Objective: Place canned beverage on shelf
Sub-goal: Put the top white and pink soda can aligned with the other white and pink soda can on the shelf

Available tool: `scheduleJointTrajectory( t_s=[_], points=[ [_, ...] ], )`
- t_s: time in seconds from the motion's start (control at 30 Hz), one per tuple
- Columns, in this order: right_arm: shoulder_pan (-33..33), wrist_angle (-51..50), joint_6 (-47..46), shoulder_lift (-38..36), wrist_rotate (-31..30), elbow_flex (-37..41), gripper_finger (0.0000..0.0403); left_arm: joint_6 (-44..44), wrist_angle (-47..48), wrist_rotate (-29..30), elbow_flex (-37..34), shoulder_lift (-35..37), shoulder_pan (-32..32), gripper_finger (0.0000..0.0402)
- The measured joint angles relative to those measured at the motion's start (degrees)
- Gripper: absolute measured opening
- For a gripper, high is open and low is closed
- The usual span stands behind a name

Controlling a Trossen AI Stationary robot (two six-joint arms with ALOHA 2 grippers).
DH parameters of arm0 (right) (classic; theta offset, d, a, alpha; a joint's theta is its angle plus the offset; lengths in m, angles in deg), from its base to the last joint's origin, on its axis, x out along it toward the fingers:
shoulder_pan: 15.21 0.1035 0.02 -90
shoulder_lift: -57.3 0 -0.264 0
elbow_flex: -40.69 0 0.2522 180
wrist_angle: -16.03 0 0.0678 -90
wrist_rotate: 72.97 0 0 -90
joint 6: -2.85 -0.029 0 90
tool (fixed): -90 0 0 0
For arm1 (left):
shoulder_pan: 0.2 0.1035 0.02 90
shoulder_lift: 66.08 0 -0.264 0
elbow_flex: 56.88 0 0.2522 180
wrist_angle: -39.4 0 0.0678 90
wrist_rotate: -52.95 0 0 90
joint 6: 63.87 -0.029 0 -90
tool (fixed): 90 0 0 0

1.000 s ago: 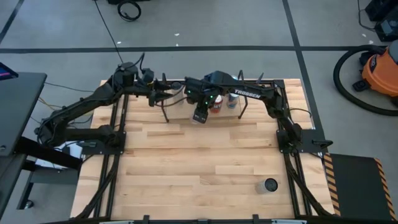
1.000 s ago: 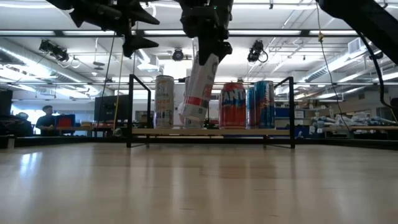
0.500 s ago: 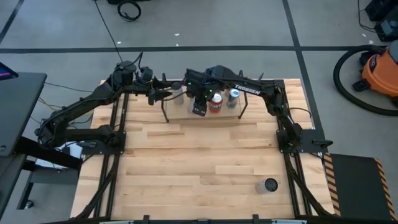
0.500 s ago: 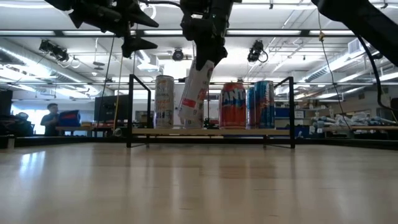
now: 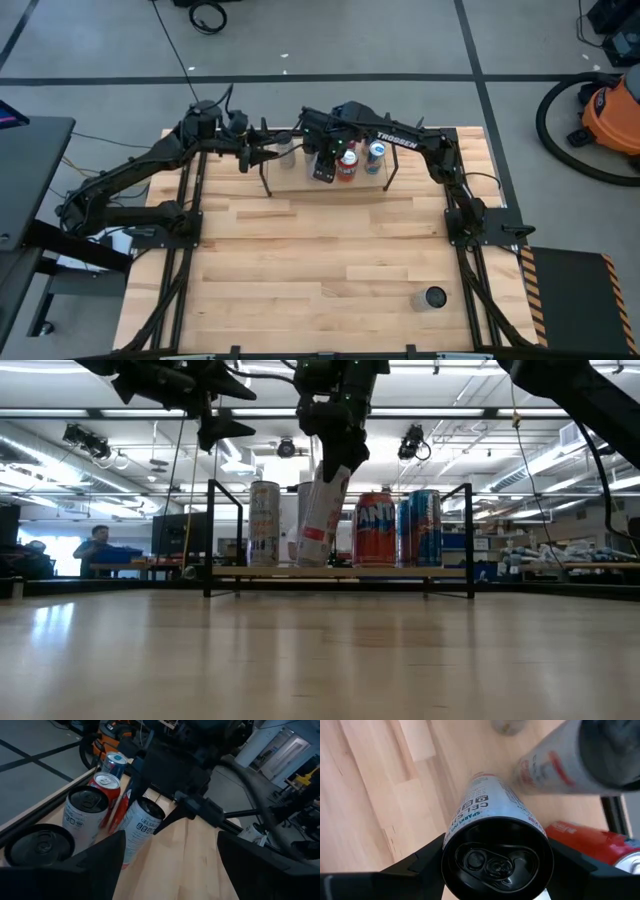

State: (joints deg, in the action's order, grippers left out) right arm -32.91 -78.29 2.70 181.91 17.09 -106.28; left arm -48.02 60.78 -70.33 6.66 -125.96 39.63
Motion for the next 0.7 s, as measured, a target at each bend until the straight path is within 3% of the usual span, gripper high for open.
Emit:
scheduleJointTrajectory(
  t_s=[0.7],
  points=[
    [0.68, 0.80, -0.09, 0.02, -0.45, 1.05, 0.0277, 1.47, -0.02, -0.01, 0.00, -0.02, -0.51, 0.0316]
  ],
)
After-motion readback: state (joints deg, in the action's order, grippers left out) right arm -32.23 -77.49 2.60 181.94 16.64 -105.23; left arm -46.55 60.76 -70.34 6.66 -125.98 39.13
